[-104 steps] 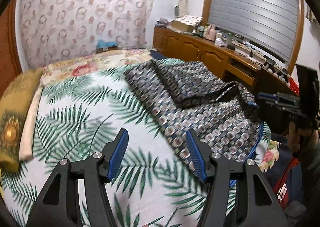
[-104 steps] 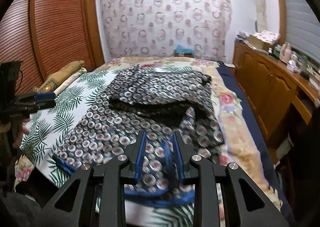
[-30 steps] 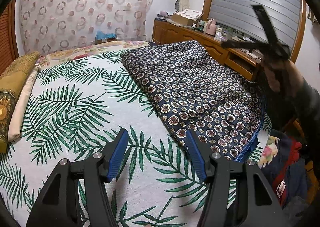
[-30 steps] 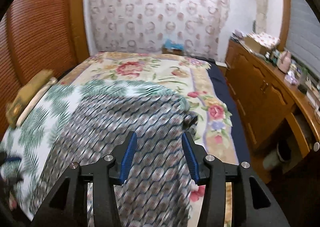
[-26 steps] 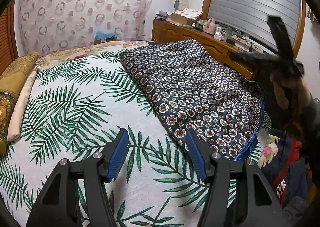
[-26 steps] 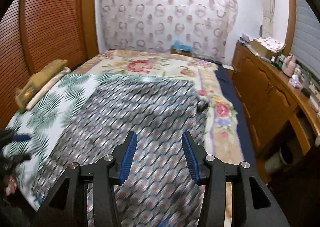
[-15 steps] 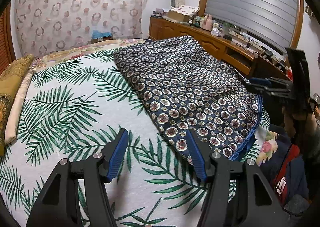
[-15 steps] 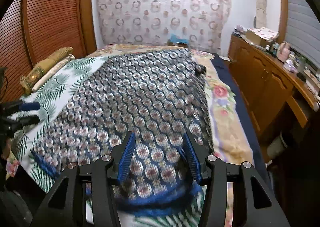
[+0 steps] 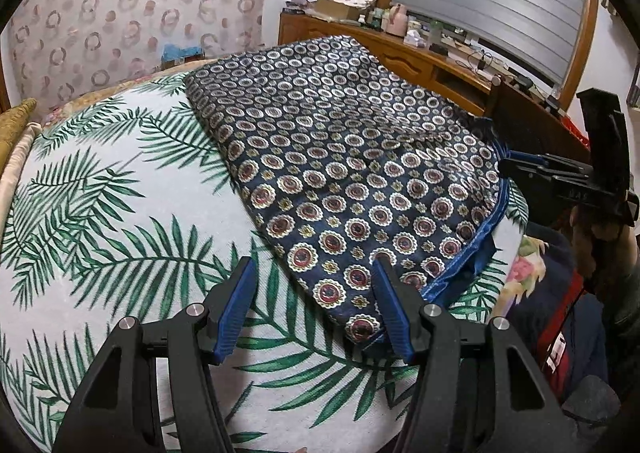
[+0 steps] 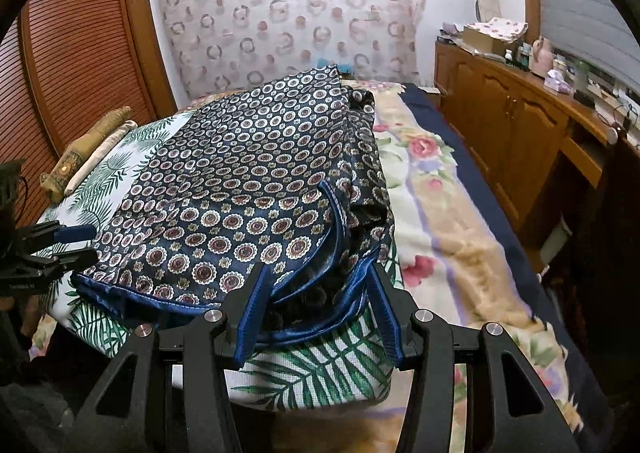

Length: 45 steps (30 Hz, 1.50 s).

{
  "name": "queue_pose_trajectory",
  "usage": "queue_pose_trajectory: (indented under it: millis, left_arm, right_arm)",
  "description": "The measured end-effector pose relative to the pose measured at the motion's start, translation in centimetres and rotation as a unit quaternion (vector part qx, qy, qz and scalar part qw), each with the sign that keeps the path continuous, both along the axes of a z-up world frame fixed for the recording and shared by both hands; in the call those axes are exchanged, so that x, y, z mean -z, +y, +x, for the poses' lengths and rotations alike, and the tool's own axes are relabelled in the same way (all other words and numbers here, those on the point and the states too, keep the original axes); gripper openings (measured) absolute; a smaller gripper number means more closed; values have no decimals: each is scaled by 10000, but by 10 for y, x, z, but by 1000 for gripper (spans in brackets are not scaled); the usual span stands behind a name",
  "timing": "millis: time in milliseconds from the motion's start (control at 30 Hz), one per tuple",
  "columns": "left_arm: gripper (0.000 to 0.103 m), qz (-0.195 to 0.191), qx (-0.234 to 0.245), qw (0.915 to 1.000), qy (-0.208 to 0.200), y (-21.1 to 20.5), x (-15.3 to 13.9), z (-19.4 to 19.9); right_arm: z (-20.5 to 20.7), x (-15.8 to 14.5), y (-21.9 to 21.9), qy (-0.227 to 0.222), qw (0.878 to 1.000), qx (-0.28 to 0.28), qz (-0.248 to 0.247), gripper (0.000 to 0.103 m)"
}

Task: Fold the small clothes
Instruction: 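Grasp the folded robe's blue-trimmed edge with the right gripper and tuck it, then grasp the robe's trimmed edge with both grippers and lift it off the bed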

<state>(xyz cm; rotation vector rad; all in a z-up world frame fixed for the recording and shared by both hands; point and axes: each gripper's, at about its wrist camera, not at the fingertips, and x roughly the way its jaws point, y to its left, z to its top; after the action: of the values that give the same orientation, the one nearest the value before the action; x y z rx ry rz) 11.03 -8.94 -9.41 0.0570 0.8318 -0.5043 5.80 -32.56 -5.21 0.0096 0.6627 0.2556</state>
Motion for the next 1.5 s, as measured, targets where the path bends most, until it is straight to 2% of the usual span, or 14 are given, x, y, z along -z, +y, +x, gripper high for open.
queue_pose_trajectory:
  millis: [400,667,700,867,1067,1100,1233,1300,1367,1500]
  left_arm:
    - [61,216,5,9996,-197,-8,3,-5]
    - [60,-51,-47,9999,-78,-2,1,-3]
    - [59,-93,-43,9999,-59,-2,1,-3]
    - [37,-313,-5,9995,75,-2,2,-5]
    - [34,-534,28,9983,223,-2,2,-11]
    - [34,-558,26,9981,249,-2,2,-11]
    - [34,-670,-27,9973,313,-2,2,-13]
    - [23,-788,60,9961,399,-2,3,-12]
    - [9,-798,78,9957,469,-3,3,-10]
    - [4,-968,64,9945,397,1,-6,-7]
  right_arm:
    - [35,8,19,141,9996,205,-112,52]
    - [47,10,17,232,9995,200,-65,52]
    - [49,10,17,241,9995,182,-29,52]
    - [58,11,18,255,9993,23,277,52]
    - [63,13,23,228,9996,112,127,51]
    - [63,14,24,220,9997,117,55,43]
    - [67,13,30,192,9996,99,-179,25]
    - [68,13,32,192,9997,29,-135,12]
    - [69,12,31,178,9998,-48,-117,8]
    - [65,6,32,-32,9999,-105,-28,6]
